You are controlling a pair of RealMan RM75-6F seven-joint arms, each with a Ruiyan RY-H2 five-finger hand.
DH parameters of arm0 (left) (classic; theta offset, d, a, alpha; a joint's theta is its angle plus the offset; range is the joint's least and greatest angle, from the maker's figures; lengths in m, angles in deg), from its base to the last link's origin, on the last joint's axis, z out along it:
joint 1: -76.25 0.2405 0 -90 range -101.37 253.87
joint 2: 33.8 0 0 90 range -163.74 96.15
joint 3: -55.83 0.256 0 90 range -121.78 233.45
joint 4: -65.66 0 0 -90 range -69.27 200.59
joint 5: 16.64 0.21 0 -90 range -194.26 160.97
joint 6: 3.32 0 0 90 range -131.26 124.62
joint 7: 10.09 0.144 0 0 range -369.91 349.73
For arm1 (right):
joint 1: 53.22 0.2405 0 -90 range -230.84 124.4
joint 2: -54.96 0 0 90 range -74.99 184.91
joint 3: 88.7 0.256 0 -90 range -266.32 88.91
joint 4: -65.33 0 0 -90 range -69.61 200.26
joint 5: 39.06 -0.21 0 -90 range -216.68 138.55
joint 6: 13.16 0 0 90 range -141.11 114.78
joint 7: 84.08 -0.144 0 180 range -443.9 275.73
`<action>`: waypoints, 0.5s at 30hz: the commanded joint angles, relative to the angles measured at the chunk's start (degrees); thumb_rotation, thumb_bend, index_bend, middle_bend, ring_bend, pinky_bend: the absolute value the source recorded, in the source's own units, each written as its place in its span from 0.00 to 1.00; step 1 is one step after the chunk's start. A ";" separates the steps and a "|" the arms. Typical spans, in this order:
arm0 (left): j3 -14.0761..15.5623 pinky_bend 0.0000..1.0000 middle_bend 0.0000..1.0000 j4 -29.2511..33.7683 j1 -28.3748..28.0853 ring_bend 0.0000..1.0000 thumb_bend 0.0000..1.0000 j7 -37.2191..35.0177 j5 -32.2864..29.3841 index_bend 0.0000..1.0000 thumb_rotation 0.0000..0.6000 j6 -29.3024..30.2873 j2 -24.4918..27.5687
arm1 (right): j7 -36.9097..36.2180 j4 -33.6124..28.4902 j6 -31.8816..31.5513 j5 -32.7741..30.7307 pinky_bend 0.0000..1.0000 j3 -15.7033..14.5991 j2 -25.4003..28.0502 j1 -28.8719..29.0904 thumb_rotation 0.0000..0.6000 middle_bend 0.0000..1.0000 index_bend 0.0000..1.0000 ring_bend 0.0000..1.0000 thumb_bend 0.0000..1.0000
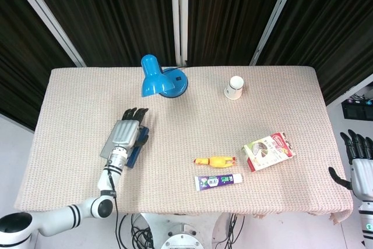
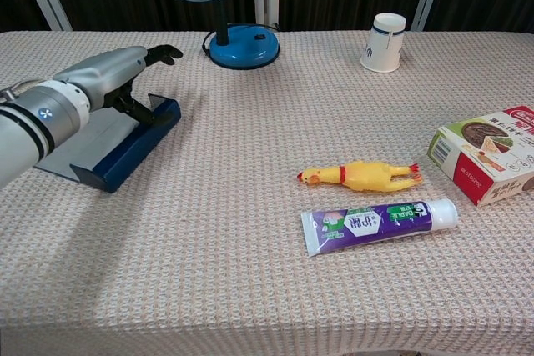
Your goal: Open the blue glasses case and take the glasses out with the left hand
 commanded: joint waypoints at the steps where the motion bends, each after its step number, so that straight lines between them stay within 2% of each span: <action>1: -0.86 0.04 0.08 -1.35 -0.82 0.00 0.34 0.52 -1.14 0.07 1.00 -0.31 0.25 | 0.10 -0.12 0.22 -0.07 0.00 -0.04 0.02 0.07 1.00 0.00 0.00 0.00 0.20; 15: -1.32 0.02 0.08 -7.22 -3.15 0.00 0.35 1.13 -6.07 0.07 1.00 -3.86 0.15 | 0.66 -1.20 0.51 -0.48 0.00 0.17 0.42 0.24 1.00 0.00 0.00 0.00 0.20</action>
